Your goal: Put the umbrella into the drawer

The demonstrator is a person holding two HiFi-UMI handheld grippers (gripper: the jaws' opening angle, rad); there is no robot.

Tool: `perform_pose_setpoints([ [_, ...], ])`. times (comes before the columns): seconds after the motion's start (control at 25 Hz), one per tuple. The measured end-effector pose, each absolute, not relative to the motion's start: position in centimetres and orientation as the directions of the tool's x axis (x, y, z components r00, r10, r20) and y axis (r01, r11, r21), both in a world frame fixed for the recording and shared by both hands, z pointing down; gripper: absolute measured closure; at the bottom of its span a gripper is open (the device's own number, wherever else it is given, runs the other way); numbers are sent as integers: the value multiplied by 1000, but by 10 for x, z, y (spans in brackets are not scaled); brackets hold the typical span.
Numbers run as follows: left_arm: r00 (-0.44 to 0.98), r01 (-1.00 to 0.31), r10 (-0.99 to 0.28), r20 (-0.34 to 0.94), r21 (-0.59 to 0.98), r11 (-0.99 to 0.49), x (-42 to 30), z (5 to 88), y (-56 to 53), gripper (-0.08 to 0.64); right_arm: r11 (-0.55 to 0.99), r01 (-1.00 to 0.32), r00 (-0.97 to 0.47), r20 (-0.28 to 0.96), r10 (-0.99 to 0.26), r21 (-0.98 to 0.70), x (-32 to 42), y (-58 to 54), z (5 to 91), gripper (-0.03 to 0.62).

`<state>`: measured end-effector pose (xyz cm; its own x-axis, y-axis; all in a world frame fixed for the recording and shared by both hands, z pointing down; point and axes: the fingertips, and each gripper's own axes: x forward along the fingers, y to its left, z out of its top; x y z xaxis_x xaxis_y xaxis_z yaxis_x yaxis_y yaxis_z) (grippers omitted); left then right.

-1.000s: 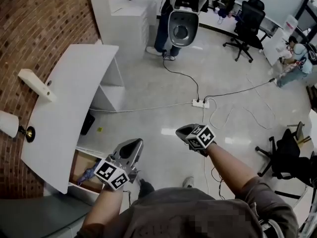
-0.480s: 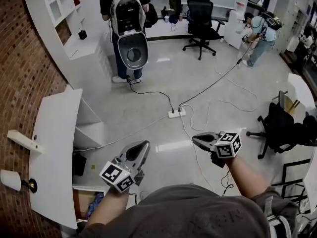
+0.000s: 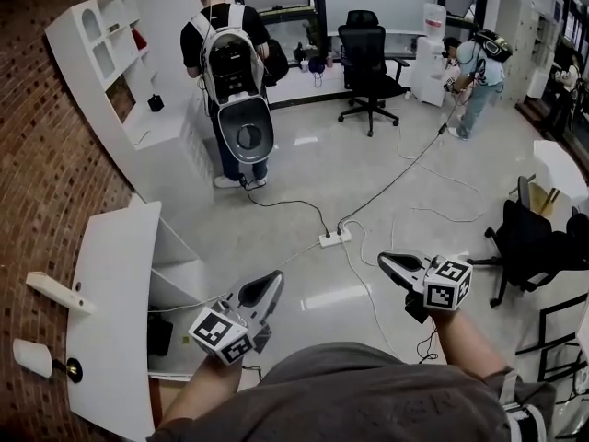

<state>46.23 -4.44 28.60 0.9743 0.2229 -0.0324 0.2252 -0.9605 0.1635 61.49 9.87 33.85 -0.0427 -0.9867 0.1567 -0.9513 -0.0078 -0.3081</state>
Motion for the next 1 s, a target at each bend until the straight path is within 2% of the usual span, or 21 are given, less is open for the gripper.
perform_pose_setpoints([
  [0.44,990,137,130,-50,165,-977,439,285,-66,556,55,-986,-77,135,-988,-159,604,61,304,602],
  [1.0,991,127,120,-53,171,-977,426,289,-59,557,91,-992,-104,164,-981,-87,587,62,304,603],
])
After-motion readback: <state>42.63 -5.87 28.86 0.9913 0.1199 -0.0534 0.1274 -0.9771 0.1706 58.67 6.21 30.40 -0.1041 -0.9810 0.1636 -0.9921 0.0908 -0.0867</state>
